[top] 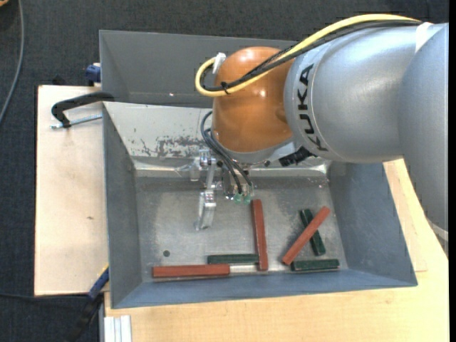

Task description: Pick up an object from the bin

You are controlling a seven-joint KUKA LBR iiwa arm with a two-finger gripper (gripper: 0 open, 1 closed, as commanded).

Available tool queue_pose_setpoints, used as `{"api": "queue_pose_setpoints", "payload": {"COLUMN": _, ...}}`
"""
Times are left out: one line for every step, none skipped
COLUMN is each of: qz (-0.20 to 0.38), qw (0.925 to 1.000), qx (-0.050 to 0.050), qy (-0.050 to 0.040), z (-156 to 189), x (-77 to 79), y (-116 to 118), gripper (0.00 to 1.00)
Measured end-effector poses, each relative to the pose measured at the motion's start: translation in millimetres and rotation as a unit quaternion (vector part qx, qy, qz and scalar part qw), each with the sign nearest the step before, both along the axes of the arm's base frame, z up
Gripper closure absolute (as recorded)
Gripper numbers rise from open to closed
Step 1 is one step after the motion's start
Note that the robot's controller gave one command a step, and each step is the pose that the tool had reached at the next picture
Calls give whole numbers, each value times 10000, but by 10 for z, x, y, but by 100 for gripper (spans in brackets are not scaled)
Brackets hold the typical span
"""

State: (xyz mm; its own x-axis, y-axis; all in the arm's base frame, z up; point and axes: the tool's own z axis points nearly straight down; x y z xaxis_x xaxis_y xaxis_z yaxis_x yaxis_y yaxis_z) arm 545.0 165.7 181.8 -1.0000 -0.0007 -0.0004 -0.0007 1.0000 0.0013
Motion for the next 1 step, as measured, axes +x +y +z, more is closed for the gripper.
{"api": "queue_pose_setpoints", "payload": {"qz": 1495, "qw": 9888, "qx": 3, "qy": -13, "z": -135, "x": -352, "y": -388, "gripper": 0}}
